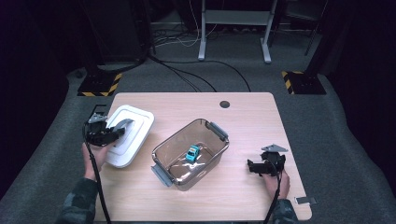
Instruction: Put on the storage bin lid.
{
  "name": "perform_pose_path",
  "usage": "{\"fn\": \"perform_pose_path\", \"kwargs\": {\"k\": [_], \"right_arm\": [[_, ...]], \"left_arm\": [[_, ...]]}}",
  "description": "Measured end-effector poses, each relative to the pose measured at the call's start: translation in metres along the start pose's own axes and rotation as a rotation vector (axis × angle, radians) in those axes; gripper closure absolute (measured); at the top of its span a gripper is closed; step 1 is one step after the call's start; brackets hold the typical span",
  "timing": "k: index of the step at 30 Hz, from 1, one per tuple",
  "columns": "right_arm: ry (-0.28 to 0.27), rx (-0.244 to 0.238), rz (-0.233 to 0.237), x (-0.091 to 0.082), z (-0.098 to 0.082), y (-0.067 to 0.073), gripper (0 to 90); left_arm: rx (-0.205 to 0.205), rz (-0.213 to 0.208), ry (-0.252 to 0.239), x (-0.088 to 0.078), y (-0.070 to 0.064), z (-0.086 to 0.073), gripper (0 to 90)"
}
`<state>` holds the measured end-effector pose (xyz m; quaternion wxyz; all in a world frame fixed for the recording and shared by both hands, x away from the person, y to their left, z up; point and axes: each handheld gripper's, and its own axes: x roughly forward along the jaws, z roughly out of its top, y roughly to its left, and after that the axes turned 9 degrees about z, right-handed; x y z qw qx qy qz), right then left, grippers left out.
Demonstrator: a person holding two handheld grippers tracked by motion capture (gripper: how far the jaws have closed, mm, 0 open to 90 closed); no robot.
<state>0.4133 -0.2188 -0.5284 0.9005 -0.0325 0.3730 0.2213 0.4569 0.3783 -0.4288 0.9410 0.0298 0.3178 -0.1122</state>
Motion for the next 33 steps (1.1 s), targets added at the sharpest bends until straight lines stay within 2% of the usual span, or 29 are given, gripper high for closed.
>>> {"fn": "perform_pose_path", "kwargs": {"k": [17, 33], "right_arm": [[-0.001, -0.001, 0.001, 0.000, 0.000, 0.000, 1.3], [-0.003, -0.001, 0.002, 0.000, 0.000, 0.000, 1.6]], "left_arm": [[0.032, -0.050, -0.026, -0.022, -0.015, 0.028, 66.6], [0.086, -0.100, -0.048, -0.041, -0.042, 0.054, 66.6]]}}
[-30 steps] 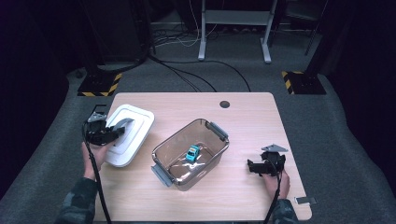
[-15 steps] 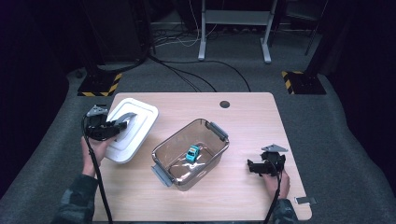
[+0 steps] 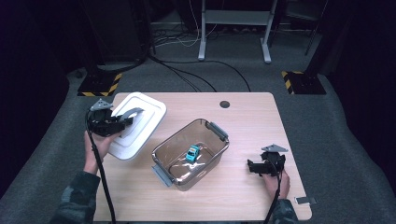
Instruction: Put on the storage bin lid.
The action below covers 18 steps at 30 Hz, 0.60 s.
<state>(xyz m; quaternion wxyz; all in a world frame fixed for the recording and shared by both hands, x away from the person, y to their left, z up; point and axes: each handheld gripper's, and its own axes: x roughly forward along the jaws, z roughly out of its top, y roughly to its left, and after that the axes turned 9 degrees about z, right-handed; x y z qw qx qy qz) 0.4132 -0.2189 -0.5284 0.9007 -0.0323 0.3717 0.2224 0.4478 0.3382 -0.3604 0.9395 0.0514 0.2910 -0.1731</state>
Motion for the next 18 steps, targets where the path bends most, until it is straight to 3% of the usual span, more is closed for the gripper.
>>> {"fn": "perform_pose_path", "kwargs": {"k": [5, 18], "right_arm": [[-0.001, 0.000, 0.001, 0.000, 0.000, 0.000, 2.0], [-0.004, 0.004, 0.001, 0.000, 0.000, 0.000, 2.3]], "left_arm": [[0.016, -0.023, -0.005, -0.002, -0.007, 0.005, 66.6], [0.070, -0.098, -0.006, -0.002, -0.041, 0.022, 66.6]]}}
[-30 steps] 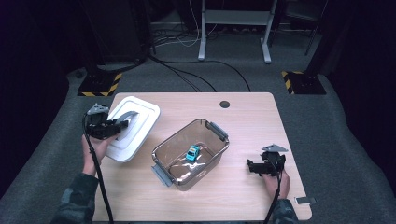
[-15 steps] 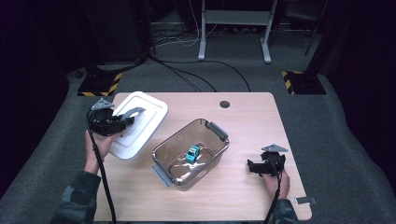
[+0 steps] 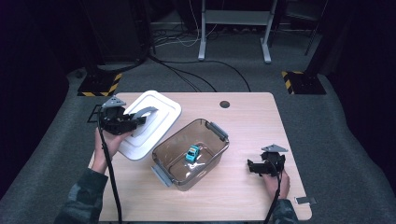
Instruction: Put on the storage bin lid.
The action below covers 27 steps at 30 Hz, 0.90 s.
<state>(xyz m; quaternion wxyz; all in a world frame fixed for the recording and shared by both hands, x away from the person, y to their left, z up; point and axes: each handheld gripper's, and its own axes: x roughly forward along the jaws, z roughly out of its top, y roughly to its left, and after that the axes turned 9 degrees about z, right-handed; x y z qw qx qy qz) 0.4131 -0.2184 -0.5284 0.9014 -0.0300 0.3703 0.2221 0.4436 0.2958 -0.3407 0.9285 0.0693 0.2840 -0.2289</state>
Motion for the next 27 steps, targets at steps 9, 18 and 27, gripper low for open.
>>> {"fn": "perform_pose_path", "kwargs": {"k": [9, 18, 27], "right_arm": [[0.000, 0.000, -0.001, 0.000, 0.000, 0.000, 2.4], [-0.001, 0.000, -0.004, 0.000, 0.000, 0.000, 2.6], [-0.001, 0.000, -0.005, 0.000, 0.000, 0.000, 2.7]], "left_arm": [[0.030, -0.034, 0.003, 0.005, -0.021, 0.009, 66.6], [0.061, -0.086, 0.022, 0.016, -0.046, 0.012, 66.6], [0.092, -0.123, 0.047, 0.028, -0.069, 0.013, 66.6]]}}
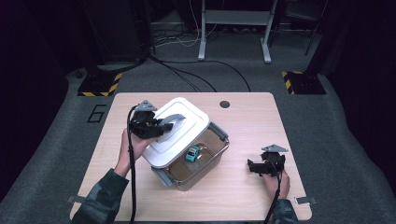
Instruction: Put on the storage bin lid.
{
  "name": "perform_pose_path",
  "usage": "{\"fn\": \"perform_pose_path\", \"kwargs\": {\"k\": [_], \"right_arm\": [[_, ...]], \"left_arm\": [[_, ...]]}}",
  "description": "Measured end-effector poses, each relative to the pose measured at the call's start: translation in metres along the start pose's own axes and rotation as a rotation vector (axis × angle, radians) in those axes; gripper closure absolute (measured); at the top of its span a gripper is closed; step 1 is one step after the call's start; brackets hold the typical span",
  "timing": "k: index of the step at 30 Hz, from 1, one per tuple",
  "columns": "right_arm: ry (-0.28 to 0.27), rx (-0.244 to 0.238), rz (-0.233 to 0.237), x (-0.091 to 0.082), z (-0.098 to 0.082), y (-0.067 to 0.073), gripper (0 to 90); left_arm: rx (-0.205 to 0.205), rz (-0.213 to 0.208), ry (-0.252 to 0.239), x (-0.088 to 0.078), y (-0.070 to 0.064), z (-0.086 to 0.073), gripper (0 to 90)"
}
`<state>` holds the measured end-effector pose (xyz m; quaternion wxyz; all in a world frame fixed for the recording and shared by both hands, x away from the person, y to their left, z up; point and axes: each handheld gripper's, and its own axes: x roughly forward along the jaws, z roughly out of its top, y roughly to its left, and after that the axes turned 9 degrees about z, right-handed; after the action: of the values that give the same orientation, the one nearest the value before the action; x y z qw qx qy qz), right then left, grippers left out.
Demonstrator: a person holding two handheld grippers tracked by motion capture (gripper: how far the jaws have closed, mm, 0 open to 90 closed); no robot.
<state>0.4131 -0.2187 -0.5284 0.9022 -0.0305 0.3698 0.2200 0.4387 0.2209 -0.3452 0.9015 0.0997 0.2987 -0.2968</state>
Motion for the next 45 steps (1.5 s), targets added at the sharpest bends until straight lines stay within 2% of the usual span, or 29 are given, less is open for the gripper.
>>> {"fn": "perform_pose_path", "kwargs": {"k": [4, 8, 11, 16, 25, 29, 37, 45], "right_arm": [[0.000, 0.000, 0.000, 0.000, 0.000, 0.000, 2.7], [0.000, 0.000, 0.000, 0.000, 0.000, 0.000, 2.7], [0.000, 0.000, -0.001, 0.000, 0.000, 0.000, 2.8], [-0.001, 0.000, -0.001, 0.000, 0.000, 0.000, 2.8], [0.000, 0.001, 0.002, 0.000, 0.000, 0.000, 2.9], [-0.001, 0.002, 0.001, 0.000, 0.000, 0.000, 2.9], [-0.001, 0.002, 0.002, 0.000, 0.000, 0.000, 3.0], [-0.001, 0.003, 0.003, 0.000, 0.000, 0.000, 3.1]], "left_arm": [[0.012, -0.023, 0.014, 0.009, -0.013, 0.001, 66.6], [0.021, -0.036, 0.020, 0.014, -0.019, 0.001, 66.6], [0.025, -0.065, 0.033, 0.019, -0.026, -0.001, 66.6], [0.034, -0.089, 0.050, 0.027, -0.035, -0.003, 66.6], [0.064, -0.107, 0.076, 0.036, -0.050, -0.005, 66.5], [0.077, -0.100, 0.093, 0.041, -0.058, -0.007, 66.5], [0.080, -0.091, 0.091, 0.042, -0.065, -0.010, 66.2], [0.125, -0.052, 0.105, 0.041, -0.074, -0.016, 64.8]]}}
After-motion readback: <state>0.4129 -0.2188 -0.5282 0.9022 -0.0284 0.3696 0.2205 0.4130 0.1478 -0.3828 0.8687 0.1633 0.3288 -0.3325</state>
